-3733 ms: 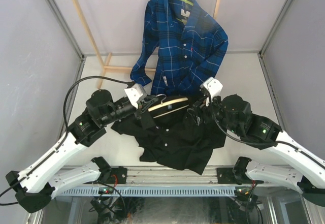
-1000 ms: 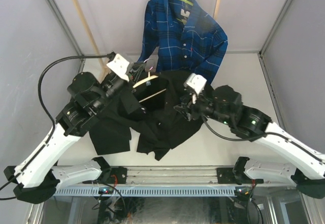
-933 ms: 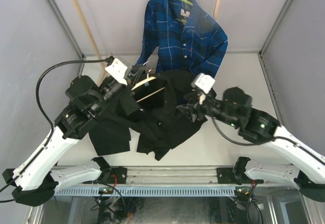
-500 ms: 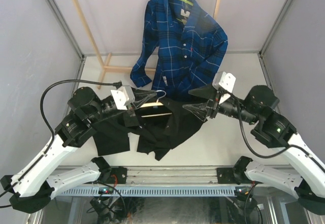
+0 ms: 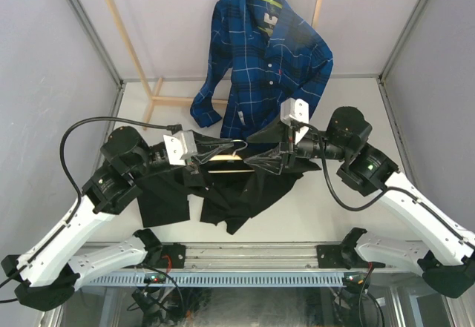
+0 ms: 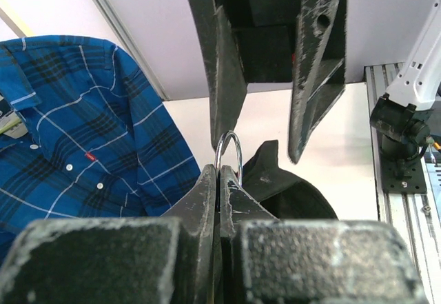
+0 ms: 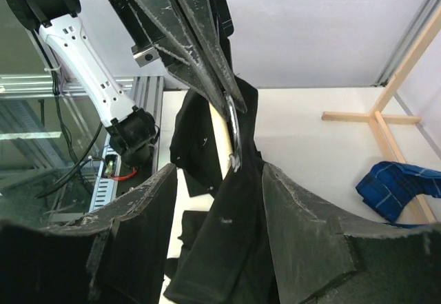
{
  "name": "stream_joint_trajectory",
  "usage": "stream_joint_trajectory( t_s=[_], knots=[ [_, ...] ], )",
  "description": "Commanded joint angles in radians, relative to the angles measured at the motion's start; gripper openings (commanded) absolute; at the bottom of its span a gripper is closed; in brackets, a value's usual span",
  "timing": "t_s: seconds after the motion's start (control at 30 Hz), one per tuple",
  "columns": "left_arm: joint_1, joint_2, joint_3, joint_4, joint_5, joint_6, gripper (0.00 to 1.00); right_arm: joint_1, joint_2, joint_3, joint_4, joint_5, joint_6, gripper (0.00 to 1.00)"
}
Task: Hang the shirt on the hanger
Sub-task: Hang the shirt on the hanger.
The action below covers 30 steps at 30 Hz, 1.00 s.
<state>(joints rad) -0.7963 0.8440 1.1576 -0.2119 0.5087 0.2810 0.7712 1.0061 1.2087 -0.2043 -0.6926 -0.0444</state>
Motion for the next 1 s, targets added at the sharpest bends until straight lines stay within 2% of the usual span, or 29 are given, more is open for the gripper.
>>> stream_joint_trajectory(
  t_s=[0.0, 0.2, 0.47, 0.8, 0.9, 0.97],
  knots=[
    [0.001, -0.006, -0.016, 0.097, 0.036, 0.001, 0.00, 0.002, 0.035, 0.015, 0.107, -0.034, 0.047, 0.50],
    [0.000, -0.010, -0.028, 0.110, 0.035, 0.000, 0.00, 0.030, 0.072, 0.015, 0.141, -0.034, 0.063, 0.42],
    [0.001, -0.027, -0.052, 0.133, 0.017, -0.005, 0.00, 0.052, 0.107, 0.015, 0.161, -0.045, 0.077, 0.21],
    [0.001, -0.035, -0.055, 0.161, 0.008, -0.011, 0.00, 0.069, 0.152, 0.015, 0.158, -0.074, 0.078, 0.22],
    [0.001, -0.037, -0.058, 0.162, 0.005, -0.013, 0.00, 0.069, 0.159, 0.015, 0.159, -0.075, 0.078, 0.14],
    [0.001, -0.042, -0.060, 0.165, -0.001, -0.015, 0.00, 0.069, 0.165, 0.014, 0.158, -0.075, 0.077, 0.05]
  ],
)
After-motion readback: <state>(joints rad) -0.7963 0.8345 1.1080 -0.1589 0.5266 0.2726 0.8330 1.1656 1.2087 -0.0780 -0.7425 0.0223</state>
